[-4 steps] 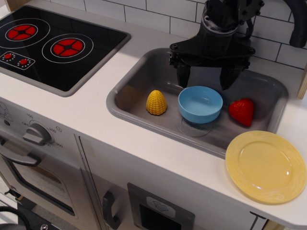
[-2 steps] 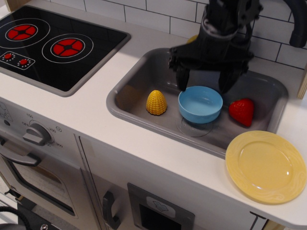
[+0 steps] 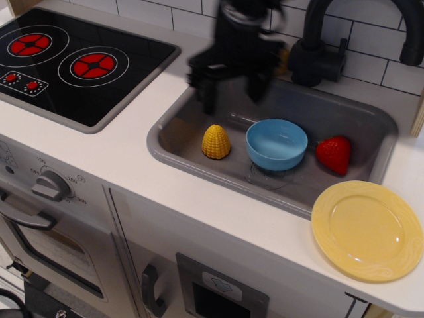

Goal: Put corn in bowl sink

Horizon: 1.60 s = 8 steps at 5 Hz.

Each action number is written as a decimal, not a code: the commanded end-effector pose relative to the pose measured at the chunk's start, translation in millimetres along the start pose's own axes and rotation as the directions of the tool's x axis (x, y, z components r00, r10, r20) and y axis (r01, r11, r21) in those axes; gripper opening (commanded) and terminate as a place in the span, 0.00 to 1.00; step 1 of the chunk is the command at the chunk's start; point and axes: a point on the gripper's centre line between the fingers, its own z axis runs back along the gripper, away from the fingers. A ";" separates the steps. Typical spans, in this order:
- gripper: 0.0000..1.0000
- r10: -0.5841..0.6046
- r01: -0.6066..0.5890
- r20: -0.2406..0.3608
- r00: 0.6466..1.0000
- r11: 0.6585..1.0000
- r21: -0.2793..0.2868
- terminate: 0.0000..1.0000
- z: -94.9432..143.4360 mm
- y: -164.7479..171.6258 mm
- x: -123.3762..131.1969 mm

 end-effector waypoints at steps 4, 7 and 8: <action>1.00 0.601 -0.601 -0.011 0.799 0.799 -0.024 0.00 -63.2 9.8 17.0; 1.00 0.623 -0.624 -0.026 0.781 0.782 -0.001 0.00 -80.7 16.4 16.4; 0.00 0.612 -0.613 -0.040 0.790 0.790 -0.012 0.00 -78.5 17.3 17.7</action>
